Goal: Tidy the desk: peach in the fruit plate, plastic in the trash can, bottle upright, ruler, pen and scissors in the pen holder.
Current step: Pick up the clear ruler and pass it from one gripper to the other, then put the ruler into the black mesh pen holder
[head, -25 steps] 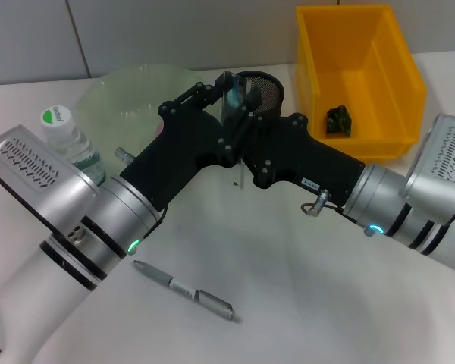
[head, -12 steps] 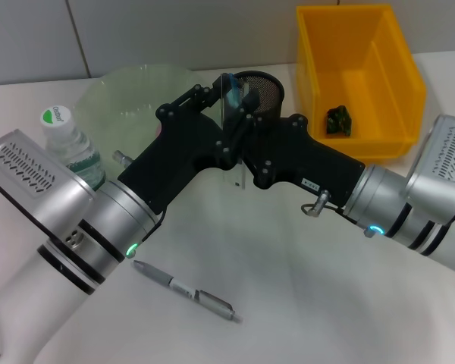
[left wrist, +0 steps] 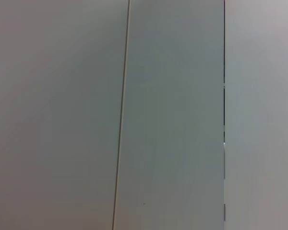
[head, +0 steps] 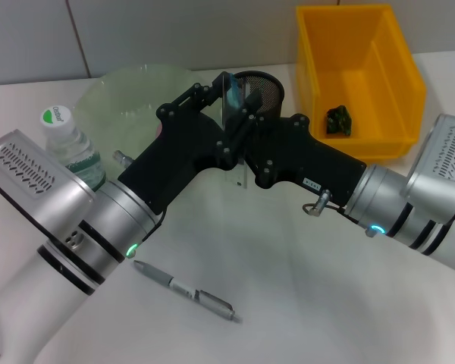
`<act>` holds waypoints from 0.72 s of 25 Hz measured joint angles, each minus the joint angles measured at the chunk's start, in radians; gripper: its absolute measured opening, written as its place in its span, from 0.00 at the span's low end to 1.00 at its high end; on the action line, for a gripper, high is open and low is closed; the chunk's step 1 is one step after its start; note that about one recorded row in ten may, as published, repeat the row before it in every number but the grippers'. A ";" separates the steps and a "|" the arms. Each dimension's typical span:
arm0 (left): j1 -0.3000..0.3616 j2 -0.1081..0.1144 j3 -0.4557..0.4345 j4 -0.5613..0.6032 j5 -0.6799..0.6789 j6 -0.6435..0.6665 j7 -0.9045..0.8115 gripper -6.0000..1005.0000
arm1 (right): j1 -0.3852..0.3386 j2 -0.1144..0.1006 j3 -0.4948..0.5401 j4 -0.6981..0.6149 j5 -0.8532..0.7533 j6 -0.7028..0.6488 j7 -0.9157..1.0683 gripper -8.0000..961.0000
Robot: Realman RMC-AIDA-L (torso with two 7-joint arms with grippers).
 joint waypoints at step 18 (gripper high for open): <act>0.001 0.002 -0.005 -0.007 0.004 0.030 -0.038 0.84 | -0.009 0.000 0.018 -0.003 0.003 -0.014 -0.007 0.02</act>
